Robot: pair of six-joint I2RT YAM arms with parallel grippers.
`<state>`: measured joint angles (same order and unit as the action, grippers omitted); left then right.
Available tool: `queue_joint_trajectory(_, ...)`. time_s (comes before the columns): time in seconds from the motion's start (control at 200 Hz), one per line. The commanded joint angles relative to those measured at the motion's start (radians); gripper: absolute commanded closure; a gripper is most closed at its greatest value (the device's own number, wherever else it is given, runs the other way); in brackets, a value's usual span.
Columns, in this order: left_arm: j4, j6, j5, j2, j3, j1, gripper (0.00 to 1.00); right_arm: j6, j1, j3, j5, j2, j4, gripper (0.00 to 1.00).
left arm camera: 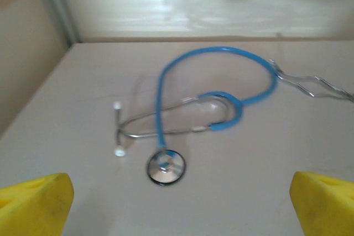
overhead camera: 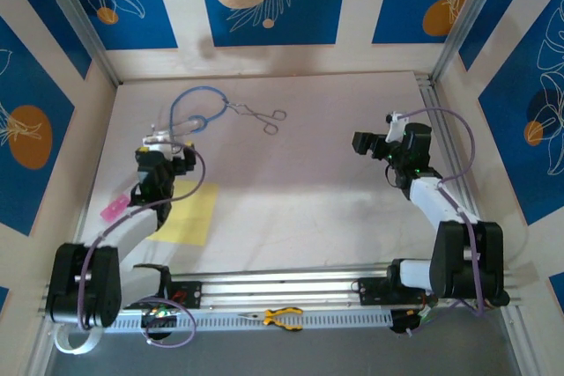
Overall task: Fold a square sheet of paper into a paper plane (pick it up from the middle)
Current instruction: Move the square sheet of paper to the center of the table.
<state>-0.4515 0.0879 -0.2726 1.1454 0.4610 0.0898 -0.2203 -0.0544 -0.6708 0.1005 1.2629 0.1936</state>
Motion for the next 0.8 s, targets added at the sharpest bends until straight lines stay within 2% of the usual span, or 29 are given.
queue_joint_trajectory(0.0, 0.454, 0.143, -0.105, -0.077, 0.132, -0.012, 0.0, -0.208, -0.055, 0.004, 0.095, -0.075, -0.168, 0.01)
queue_joint_trajectory(0.035, 0.522, 0.181, -0.079, -0.101, 0.154, -0.012, 0.0, -0.291, -0.085, 0.014, 0.131, -0.09, -0.181, 0.01)
queue_joint_trajectory(0.09, 0.603, 0.25, -0.026, -0.14, 0.17, -0.013, 0.0, -0.299, -0.146, 0.008, 0.32, -0.1, -0.204, 0.01)
queue_joint_trajectory(0.135, 0.645, 0.286, 0.04, -0.173, 0.16, -0.012, 0.0, -0.307, -0.176, 0.003, 0.423, -0.102, -0.216, 0.01)
queue_joint_trajectory(0.19, 0.647, 0.33, 0.179, -0.209, 0.134, -0.012, 0.0, -0.304, -0.195, -0.008, 0.529, -0.102, -0.244, 0.01)
queue_joint_trajectory(0.26, 0.649, 0.389, 0.384, -0.219, 0.11, -0.012, 0.0, -0.272, -0.18, -0.034, 0.586, -0.105, -0.316, 0.01)
queue_joint_trajectory(0.36, 0.788, 0.46, 0.529, -0.164, 0.127, -0.008, 0.0, -0.222, -0.104, -0.079, 0.58, -0.086, -0.437, 0.01)
queue_joint_trajectory(0.44, 0.958, 0.46, 0.507, -0.111, 0.157, -0.003, 0.0, -0.185, -0.03, -0.107, 0.533, -0.047, -0.501, 0.01)
queue_joint_trajectory(0.5, 1.025, 0.451, 0.489, -0.08, 0.165, -0.002, 0.01, -0.172, 0.022, -0.129, 0.508, -0.008, -0.522, 0.01)
queue_joint_trajectory(0.61, 1.009, 0.44, 0.501, -0.039, 0.153, -0.001, 0.01, -0.154, 0.112, -0.189, 0.498, 0.057, -0.56, 0.01)
queue_joint_trajectory(0.795, 0.905, 0.446, 0.511, 0.074, 0.171, -0.001, 0.02, -0.16, 0.242, -0.228, 0.493, 0.109, -0.523, 0.01)
